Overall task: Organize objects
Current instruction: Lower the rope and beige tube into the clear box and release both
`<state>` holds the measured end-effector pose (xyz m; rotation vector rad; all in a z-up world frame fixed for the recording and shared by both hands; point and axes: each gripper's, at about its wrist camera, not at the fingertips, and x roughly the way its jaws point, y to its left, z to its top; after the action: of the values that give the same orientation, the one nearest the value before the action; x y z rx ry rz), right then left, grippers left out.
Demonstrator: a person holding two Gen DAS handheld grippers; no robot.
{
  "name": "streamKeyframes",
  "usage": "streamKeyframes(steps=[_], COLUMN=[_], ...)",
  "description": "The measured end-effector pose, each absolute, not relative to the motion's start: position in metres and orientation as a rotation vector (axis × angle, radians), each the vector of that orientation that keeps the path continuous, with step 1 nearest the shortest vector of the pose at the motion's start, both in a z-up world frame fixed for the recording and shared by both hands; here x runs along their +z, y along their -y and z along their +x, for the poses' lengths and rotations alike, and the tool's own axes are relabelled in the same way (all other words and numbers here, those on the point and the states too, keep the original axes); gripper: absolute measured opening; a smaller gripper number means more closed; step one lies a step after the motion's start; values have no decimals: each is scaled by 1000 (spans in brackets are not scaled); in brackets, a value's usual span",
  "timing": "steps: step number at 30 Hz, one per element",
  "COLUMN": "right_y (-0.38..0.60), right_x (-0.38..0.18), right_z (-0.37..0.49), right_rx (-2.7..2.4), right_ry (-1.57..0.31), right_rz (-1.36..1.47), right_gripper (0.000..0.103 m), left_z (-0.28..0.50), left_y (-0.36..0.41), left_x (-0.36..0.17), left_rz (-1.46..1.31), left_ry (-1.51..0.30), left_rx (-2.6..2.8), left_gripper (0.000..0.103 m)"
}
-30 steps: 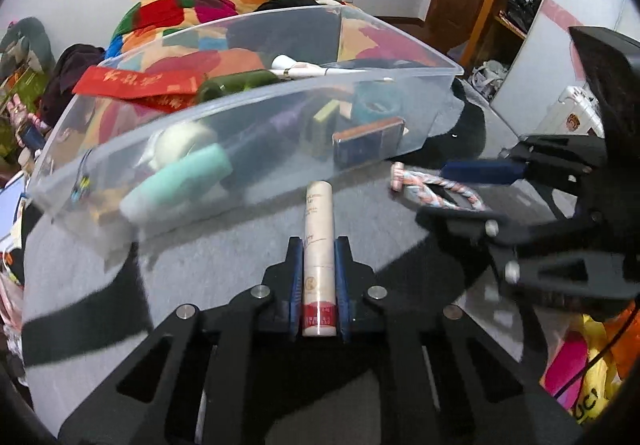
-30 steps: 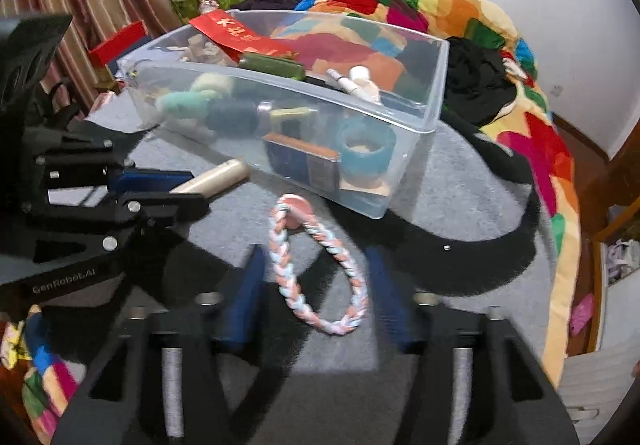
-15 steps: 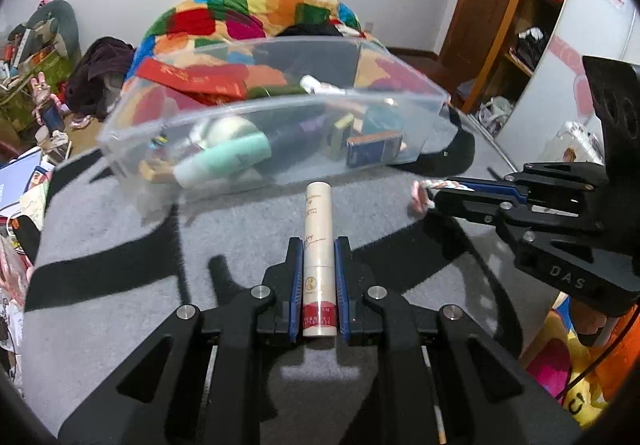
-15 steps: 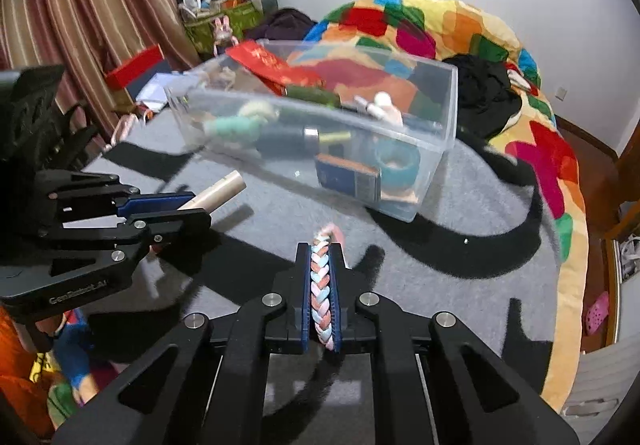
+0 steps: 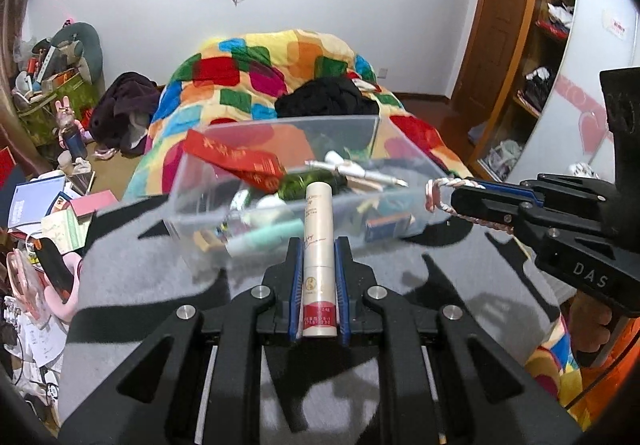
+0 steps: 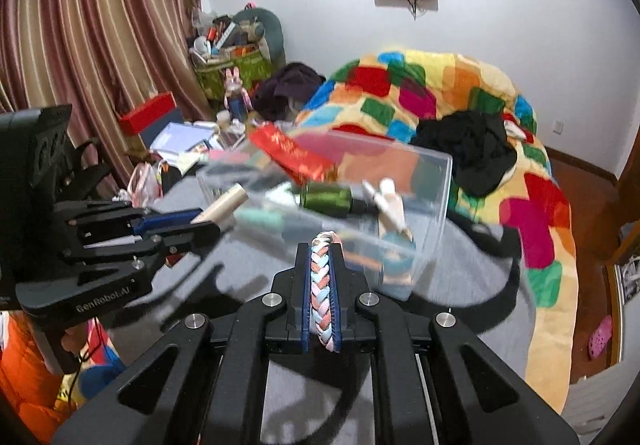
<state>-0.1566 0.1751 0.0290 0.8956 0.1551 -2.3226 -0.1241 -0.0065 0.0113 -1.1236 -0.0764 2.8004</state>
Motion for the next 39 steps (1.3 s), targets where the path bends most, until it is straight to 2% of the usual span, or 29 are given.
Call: streamKeyframes(steps=[8, 21, 24, 29, 36, 38, 39], right_y=[-160, -139, -142, -151, -165, -168, -169], right_x=[42, -6, -8, -1, 17, 21, 23], right_z=[-187, -235, -227, -213, -192, -186, -183], right_rx=[-2376, -2336, -2341, -2356, -2366, -2373, -2378], right_ry=[-132, -178, -218, -226, -186, -171, -159], right_rz=[872, 1073, 1067, 1029, 972, 957, 947], right_gripper=[7, 7, 12, 25, 29, 38, 43], left_z=[-152, -207, -199, -187, -163, -155, -152], left_y=[10, 19, 18, 16, 17, 16, 17], left_x=[25, -8, -8, -3, 10, 14, 15], left_rz=[-1090, -1255, -1236, -1212, -1153, -1131, -1120], left_ry=[104, 194, 190, 165, 157, 156, 158], left_rx=[2800, 2714, 2710, 2720, 2760, 2776, 2786], left_gripper=[14, 15, 15, 15, 15, 17, 22])
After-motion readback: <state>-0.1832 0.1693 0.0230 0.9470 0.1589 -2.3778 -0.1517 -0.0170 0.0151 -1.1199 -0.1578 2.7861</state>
